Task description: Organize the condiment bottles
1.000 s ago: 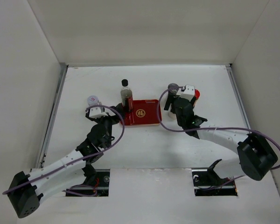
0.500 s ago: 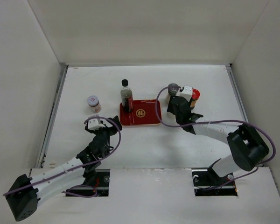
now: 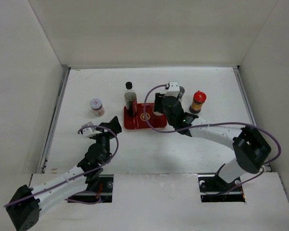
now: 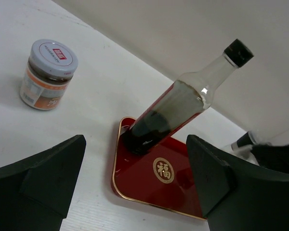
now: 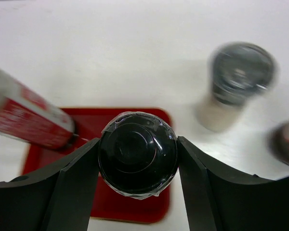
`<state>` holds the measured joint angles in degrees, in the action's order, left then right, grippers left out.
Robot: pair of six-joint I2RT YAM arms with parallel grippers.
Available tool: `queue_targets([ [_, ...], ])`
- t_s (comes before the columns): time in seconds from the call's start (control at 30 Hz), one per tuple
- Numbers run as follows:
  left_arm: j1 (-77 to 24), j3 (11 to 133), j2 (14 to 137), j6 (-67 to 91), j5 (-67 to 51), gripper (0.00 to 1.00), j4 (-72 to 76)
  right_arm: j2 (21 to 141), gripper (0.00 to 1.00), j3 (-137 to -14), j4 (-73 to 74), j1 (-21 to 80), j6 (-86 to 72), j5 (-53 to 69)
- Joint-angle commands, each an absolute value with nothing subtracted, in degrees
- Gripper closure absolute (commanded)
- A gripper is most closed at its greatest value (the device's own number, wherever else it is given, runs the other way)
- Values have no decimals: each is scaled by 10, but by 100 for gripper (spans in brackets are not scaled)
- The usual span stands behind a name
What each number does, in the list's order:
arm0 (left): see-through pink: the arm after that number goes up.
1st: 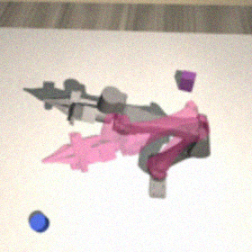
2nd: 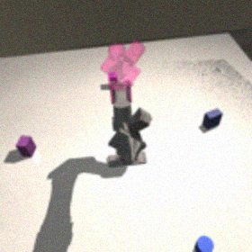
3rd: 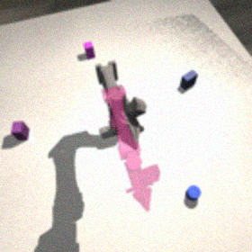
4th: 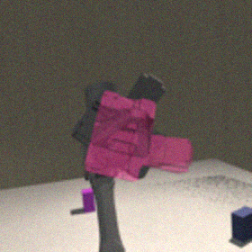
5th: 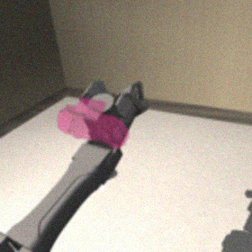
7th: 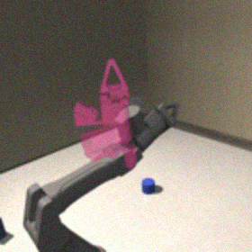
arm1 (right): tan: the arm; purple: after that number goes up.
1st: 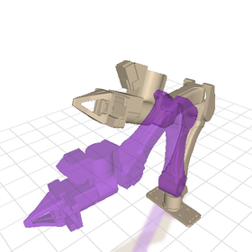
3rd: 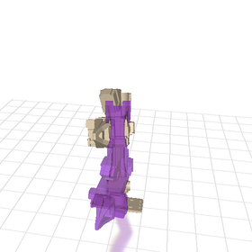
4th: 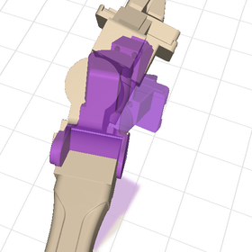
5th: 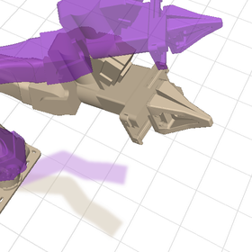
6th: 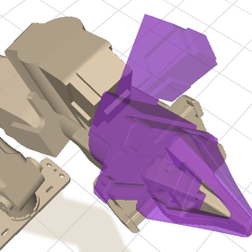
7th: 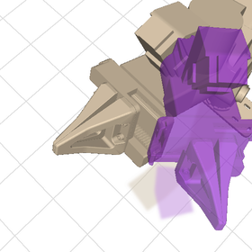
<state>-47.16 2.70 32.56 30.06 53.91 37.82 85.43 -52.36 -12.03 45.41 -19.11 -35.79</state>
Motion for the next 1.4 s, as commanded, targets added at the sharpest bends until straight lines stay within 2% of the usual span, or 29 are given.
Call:
queue_targets([
  [0.0, -475, -14, 337, 310, 540, 15, 448, 912, 52, -610, -192, 472, -193, -326],
  [0.23, -479, -12, 403, 319, 531, 13, 487, 1023, 51, -711, -213, 475, -195, -296],
  [0.5, -479, -15, 402, 323, 529, 13, 494, 1073, 48, -733, -212, 470, -205, -287],
  [0.57, -479, -13, 408, 323, 527, 13, 494, 1081, 45, -735, -213, 470, -207, -289],
  [0.63, -479, -11, 410, 323, 525, 13, 494, 1082, 36, -734, -209, 470, -211, -293],
  [0.67, -479, -11, 411, 323, 524, 13, 494, 1077, 28, -730, -208, 470, -215, -295],
  [0.8, -478, -11, 408, 323, 523, 13, 494, 1046, 17, -711, -199, 465, -220, -296],
  [1.13, -482, -6, 419, 329, 508, 12, 494, 899, 14, -578, -178, 378, -230, -327],
  [1.23, -490, -1, 394, 328, 496, 13, 489, 899, 8, -587, -147, 334, -212, -325],
  [1.27, -493, 0, 384, 328, 490, 13, 486, 907, 1, -601, -122, 320, -209, -325],
  [1.37, -494, -4, 381, 328, 490, 13, 484, 937, 0, -634, -97, 295, -194, -318],
])
